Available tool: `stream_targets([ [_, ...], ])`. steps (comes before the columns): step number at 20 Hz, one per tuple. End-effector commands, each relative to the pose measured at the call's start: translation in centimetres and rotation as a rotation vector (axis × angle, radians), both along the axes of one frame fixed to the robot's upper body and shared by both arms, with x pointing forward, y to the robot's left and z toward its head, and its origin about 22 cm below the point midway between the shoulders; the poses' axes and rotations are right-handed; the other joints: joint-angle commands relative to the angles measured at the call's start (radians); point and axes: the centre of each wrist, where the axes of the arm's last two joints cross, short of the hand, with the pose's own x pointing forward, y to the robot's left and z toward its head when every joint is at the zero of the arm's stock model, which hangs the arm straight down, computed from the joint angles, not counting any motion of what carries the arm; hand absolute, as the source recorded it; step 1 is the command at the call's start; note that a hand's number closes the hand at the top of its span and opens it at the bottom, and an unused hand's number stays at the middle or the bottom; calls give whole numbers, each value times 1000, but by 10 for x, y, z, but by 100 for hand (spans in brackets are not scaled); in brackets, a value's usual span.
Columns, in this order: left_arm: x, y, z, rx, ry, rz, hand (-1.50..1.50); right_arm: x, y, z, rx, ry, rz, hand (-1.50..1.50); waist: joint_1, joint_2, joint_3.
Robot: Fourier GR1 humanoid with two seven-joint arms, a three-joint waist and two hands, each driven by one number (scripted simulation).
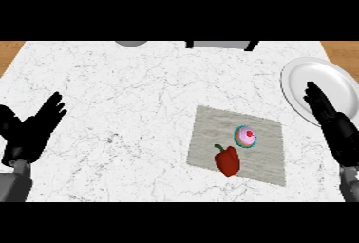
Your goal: Pick the cupcake from the placemat and place it in the plate
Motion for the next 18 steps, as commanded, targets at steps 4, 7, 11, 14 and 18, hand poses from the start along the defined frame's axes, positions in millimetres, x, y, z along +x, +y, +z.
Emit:
stream_targets([
  [4, 11, -28, 9, 34, -126, -55, 0, 37, 29, 17, 208, -32, 458, 150, 28, -9, 45],
  [7, 12, -37, 7, 7, -110, -100, 0, 47, 10, 98, -369, -279, 493, 150, 39, -37, 25],
  [11, 12, -64, 4, -15, -166, -98, 0, 44, -7, -20, 278, -295, 354, -150, 20, 0, 50],
  [14, 21, -69, 2, 7, -153, -108, 0, 44, -23, -48, 235, -232, 566, -150, 10, -3, 45],
  [18, 12, -69, -1, 12, -146, -93, 0, 48, -39, -56, 21, -209, 709, -150, 12, -10, 44],
])
